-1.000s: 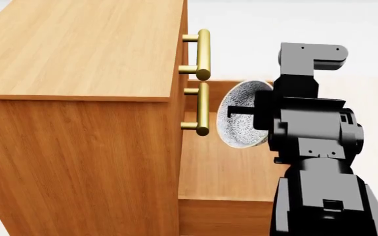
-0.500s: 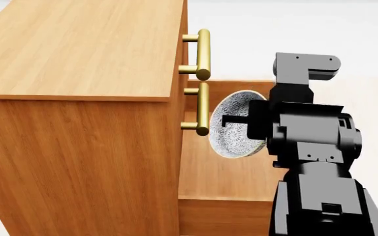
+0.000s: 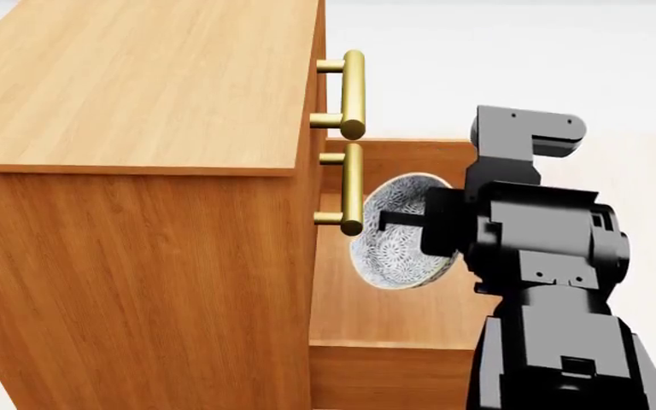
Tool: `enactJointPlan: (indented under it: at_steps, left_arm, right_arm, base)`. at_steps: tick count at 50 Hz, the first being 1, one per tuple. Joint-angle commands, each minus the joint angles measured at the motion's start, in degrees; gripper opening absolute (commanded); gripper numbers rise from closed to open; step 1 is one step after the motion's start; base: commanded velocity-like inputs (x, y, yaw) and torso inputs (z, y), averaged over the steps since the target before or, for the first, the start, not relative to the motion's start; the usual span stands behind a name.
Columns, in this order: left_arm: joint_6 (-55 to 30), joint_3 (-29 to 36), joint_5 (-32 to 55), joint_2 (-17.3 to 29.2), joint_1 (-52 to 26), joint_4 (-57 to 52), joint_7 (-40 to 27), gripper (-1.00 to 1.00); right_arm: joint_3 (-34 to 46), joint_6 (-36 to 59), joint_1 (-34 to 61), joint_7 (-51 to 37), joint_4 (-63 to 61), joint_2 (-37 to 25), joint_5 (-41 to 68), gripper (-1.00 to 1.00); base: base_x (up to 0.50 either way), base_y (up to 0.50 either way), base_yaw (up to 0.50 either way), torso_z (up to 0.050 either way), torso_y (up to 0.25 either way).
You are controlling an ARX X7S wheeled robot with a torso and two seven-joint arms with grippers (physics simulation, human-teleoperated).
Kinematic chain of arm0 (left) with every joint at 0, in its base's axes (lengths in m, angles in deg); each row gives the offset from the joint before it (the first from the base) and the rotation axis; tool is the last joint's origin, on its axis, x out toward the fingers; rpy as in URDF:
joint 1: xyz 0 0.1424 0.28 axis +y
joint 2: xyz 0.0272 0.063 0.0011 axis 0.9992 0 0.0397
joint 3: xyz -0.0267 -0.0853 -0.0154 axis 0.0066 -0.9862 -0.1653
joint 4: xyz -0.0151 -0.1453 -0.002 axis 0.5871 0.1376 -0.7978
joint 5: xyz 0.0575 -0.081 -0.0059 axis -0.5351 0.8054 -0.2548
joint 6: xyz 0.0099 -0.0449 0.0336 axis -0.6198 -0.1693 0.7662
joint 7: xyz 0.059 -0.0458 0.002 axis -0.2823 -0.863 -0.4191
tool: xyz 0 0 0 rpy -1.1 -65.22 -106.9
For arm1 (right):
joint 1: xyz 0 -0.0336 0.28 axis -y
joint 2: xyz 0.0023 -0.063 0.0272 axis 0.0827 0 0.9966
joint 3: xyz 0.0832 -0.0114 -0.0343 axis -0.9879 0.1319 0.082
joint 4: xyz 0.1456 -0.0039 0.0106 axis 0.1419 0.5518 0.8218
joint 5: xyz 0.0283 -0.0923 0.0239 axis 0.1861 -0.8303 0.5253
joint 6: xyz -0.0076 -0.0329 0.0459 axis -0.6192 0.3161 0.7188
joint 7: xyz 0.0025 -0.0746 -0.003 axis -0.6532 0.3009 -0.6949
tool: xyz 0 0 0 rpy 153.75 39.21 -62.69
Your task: Put the bowl in the bottom drawer of the cabinet and close it.
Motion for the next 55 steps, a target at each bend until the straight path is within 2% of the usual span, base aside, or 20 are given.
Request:
enactJointPlan:
  at_steps: [1,27,55]
  left_arm:
    - [-0.13,0.08,-0.1,0.09,-0.03,-0.07,-0.15,1.0]
    - [0.2,0.33,0.03,0.2,-0.07,0.1,-0.18,1.0]
    - [0.29,0.53,0.02,0.35,-0.07,0.0,-0.42,1.0]
  right_arm:
    - [-2.02,0.98,-0.06,0.65,-0.01,-0.17,0.32,-1.0]
    - [-7.92,3.9,-1.15,1.58,-0.01,-0.71,0.31,-1.0]
    - [-8.53,7.65,-2.03,0.36,-0.01,-0.74,0.35,-1.0]
  base:
    - [0.0,0.0,0.0,0.0,0.0]
    - [0.0,0.0,0.0,0.001,0.0]
    - [0.0,0.0,0.0,0.0,0.0]
